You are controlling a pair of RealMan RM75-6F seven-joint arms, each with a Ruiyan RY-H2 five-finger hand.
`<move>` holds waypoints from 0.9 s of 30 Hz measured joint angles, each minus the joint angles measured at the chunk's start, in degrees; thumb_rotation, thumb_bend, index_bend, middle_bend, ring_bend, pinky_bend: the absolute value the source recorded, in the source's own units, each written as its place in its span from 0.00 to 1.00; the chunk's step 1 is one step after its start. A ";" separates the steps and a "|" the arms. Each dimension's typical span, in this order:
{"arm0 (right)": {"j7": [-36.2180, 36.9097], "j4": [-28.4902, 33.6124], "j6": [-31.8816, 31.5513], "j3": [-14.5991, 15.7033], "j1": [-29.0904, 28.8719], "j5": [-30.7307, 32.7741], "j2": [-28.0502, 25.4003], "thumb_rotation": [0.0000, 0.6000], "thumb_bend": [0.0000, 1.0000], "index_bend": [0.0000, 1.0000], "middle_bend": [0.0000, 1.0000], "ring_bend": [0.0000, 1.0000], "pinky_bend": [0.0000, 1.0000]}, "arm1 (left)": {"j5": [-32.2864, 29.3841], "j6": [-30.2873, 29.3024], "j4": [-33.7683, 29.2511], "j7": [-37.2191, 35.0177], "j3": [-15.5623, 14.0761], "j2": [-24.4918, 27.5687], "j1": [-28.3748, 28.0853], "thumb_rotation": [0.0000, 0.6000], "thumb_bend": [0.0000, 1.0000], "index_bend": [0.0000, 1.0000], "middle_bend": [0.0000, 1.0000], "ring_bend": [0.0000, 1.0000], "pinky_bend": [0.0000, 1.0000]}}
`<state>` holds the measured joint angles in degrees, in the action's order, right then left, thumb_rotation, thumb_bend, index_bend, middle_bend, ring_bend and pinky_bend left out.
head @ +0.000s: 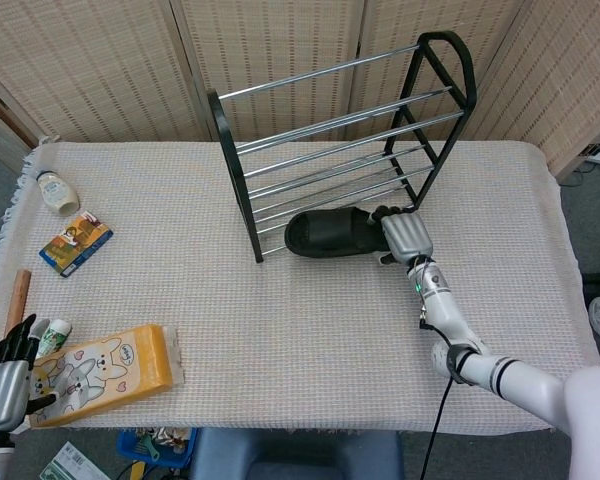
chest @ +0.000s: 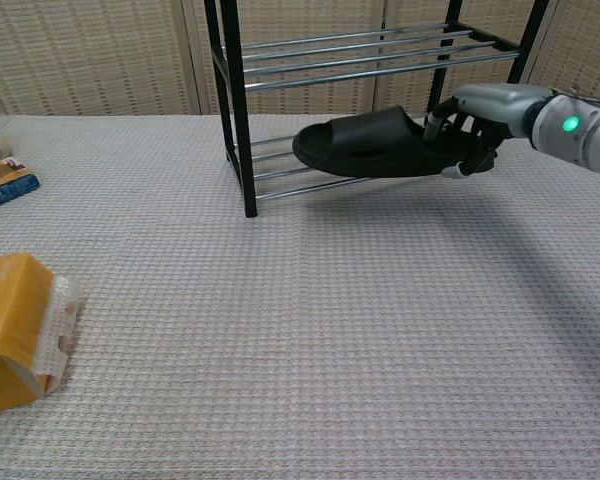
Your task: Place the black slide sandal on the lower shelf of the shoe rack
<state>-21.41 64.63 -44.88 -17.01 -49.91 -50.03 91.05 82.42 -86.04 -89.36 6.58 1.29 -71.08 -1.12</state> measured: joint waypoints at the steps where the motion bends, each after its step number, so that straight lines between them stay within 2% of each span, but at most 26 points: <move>1: -0.95 -0.87 0.24 -0.36 -0.63 1.57 0.61 1.00 0.62 0.30 0.49 0.33 0.41 | -0.09 -0.03 0.03 -0.05 -0.01 0.04 0.07 1.00 0.24 0.09 0.00 0.00 0.17; 5: -4.75 -4.94 1.22 -1.71 -3.39 7.89 3.30 1.00 0.62 0.30 0.48 0.33 0.41 | -0.55 -0.19 0.16 -0.35 0.02 0.17 0.46 1.00 0.24 0.09 0.00 0.00 0.17; 17: -10.32 -13.22 3.31 -4.83 -9.54 19.30 7.73 1.00 0.62 0.28 0.42 0.34 0.41 | -1.03 0.47 0.19 -0.80 0.04 0.36 0.56 1.00 0.24 0.09 0.00 0.00 0.17; 24: -14.13 -16.34 3.98 -6.19 -12.80 25.70 9.89 1.00 0.61 0.10 0.28 0.27 0.41 | -1.26 1.20 0.19 -1.92 -0.09 0.82 0.54 1.00 0.24 0.09 0.00 0.00 0.17; 27: -15.37 -18.03 4.79 -6.71 -14.36 27.90 11.11 1.00 0.61 0.01 0.20 0.21 0.37 | -1.26 1.59 0.24 -2.81 -0.23 1.11 0.56 1.00 0.24 0.09 0.00 0.00 0.17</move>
<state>-36.79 46.60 -40.09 -23.72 -64.27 -22.13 102.16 81.15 -84.45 -89.12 3.76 1.06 -69.96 -0.56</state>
